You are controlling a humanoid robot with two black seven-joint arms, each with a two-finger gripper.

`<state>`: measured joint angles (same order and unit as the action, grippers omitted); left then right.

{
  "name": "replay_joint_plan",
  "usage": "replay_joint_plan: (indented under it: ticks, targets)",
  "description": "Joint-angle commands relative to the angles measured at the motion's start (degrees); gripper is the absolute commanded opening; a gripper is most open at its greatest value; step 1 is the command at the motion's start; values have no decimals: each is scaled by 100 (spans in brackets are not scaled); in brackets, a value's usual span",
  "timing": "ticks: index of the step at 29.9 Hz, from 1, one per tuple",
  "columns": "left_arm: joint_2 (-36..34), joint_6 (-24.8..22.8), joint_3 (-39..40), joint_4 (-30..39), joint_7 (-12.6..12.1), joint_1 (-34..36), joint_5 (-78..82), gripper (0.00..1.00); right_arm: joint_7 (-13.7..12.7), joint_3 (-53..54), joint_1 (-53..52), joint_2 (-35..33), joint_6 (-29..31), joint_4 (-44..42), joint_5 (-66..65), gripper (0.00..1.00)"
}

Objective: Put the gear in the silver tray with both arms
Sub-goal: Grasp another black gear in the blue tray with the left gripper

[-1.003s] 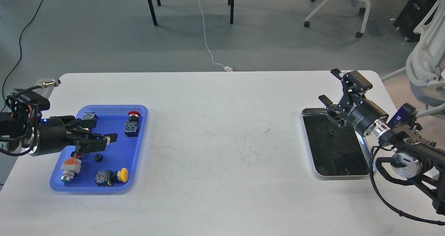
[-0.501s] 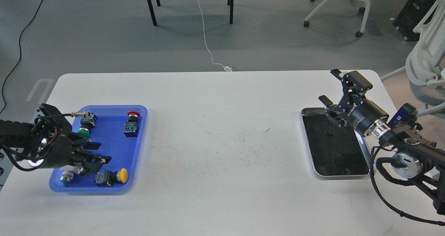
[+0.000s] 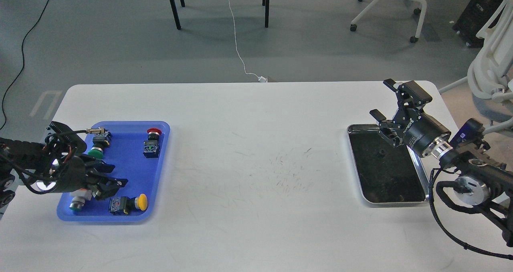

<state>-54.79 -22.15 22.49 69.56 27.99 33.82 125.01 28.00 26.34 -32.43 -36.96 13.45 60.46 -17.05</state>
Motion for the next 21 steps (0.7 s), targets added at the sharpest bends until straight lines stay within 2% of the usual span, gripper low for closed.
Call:
replay_joint_plan:
  ticks: [1,11,14,17,21]
  targets:
    - [3,0,-25,-21,1,-7,-1,58,0,-6,9,-4,-1,10,0,96]
    - [38,0,-174,-285,1,-15,-1,57,0,3,9,-4,-1,10,0,96]
    - [38,0,-175,-285,1,-15,-1,51,0,3,9,-4,-1,10,0,96]
    - [38,0,-174,-285,1,-15,-1,40,0,12,9,-4,-1,10,0,96]
    - [38,0,-174,-294,1,-24,-1,36,0,21,9,-4,-1,18,0,96]
